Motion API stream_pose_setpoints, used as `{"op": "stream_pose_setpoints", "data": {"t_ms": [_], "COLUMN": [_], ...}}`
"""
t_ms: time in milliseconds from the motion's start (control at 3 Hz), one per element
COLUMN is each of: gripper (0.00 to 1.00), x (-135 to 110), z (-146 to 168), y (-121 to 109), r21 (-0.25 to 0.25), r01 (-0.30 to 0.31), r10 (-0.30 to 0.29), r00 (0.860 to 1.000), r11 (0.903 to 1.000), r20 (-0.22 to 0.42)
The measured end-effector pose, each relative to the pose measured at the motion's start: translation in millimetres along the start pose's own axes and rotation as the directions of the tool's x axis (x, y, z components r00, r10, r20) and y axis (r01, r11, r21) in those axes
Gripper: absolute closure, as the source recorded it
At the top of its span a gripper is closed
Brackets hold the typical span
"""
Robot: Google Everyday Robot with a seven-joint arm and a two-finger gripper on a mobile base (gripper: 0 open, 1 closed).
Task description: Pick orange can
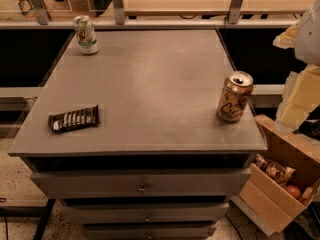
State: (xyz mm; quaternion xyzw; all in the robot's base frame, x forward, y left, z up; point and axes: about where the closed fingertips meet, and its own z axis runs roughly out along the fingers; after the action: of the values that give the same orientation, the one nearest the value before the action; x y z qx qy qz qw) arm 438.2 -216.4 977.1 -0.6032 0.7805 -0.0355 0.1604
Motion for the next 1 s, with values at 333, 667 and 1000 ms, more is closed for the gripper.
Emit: {"op": "stream_pose_setpoints", "data": {"t_ms": [333, 667, 1000], "gripper": [0.00, 0.00, 0.00], "x": [-2, -5, -5], "z": [3, 16, 35], "y": [-6, -23, -40], "r21": [0.009, 0.014, 0.005], "r01": [-0.003, -0.010, -0.024], "r10": [0.003, 0.010, 0.024], "r00": [1.000, 1.000, 0.998], "r11": [1.0000, 0.9999, 0.9997], "r20": [0.005, 0.014, 0.050]}}
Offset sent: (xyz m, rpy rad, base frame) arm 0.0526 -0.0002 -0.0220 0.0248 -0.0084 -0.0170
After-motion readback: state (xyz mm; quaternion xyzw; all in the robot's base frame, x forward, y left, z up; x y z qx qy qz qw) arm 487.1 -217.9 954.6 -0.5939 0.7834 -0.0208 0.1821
